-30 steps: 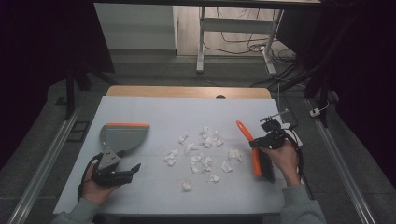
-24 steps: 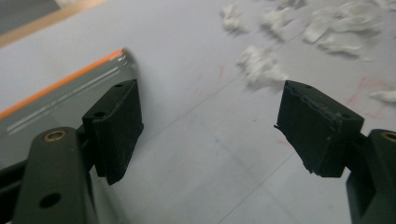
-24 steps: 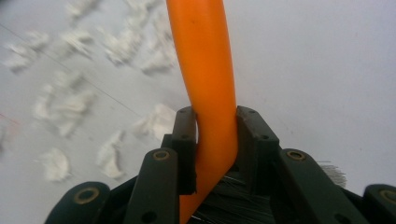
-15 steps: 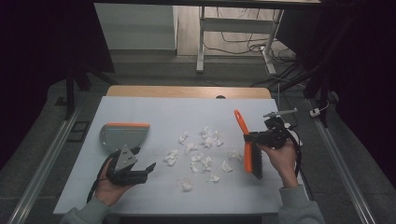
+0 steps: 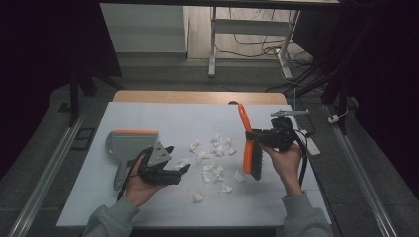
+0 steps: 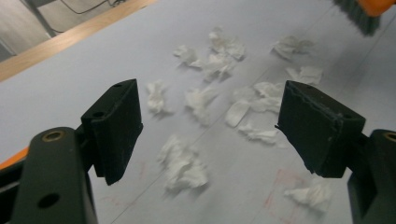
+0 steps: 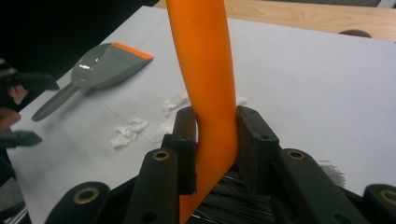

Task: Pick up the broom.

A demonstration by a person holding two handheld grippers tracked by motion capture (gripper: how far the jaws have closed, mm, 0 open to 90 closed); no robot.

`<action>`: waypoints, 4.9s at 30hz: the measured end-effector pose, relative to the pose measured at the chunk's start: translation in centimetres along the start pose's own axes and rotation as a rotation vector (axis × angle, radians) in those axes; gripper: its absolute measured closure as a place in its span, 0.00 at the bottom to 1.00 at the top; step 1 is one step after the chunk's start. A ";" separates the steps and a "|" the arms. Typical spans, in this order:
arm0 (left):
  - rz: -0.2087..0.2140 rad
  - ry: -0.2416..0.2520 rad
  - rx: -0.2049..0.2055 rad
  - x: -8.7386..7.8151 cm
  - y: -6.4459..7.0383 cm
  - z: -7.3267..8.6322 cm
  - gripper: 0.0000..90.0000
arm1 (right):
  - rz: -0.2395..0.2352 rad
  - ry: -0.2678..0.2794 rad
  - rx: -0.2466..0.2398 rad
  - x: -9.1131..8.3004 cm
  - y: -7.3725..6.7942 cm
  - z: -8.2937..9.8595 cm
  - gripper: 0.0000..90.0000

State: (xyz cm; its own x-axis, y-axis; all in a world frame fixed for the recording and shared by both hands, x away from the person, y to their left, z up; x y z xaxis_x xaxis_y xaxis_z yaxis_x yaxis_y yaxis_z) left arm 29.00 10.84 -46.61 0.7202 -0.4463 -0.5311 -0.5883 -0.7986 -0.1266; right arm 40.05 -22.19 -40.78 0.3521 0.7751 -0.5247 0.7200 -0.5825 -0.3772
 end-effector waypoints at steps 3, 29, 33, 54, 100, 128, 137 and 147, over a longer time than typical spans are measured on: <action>0.030 0.001 0.007 0.7 0.8 -0.4 0.25 | -0.002 0.022 0.002 0.5 -0.4 -0.1 0.78; 0.085 0.035 0.023 5.0 5.9 -2.9 0.25 | -0.049 0.178 0.014 5.6 -3.4 -0.2 0.78; 0.058 0.057 0.011 5.6 5.9 -2.7 0.28 | -0.049 0.188 -0.001 6.3 -3.9 -0.1 0.78; 0.048 0.070 -0.036 7.7 5.6 -0.9 0.45 | -0.119 0.273 0.043 7.1 -4.9 0.7 0.78; 0.226 -0.105 -0.041 4.0 -3.2 -0.6 0.88 | -0.157 0.115 -0.051 4.5 -2.6 1.6 0.41; 0.322 -0.273 0.115 2.2 -4.2 -1.1 0.88 | -0.211 -0.051 -0.290 3.3 -5.1 3.0 0.37; 0.337 -0.358 0.194 3.6 -3.0 -1.8 0.88 | -0.215 -0.108 -0.349 3.8 -6.3 2.9 0.35; 0.384 -0.439 0.305 5.4 -0.8 -3.0 0.88 | -0.195 -0.176 -0.428 4.1 -7.7 2.2 0.35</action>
State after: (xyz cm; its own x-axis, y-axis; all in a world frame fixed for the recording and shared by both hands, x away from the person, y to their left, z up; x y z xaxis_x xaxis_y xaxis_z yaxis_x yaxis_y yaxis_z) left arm 34.43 7.83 -46.85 0.2594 -0.4189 -0.8702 -0.8977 -0.4368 -0.0574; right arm 34.64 -15.08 -41.74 0.1069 0.7848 -0.6105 0.9562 -0.2493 -0.1532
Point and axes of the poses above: each handheld gripper's, and its own axes: x roughly forward along the jaws, z roughly out of its underside, y roughly to its right, the point moved 2 cm from there along x, roughly forward along the jaws, and after that the axes turned 9 degrees about -z, right-handed, at the moved point
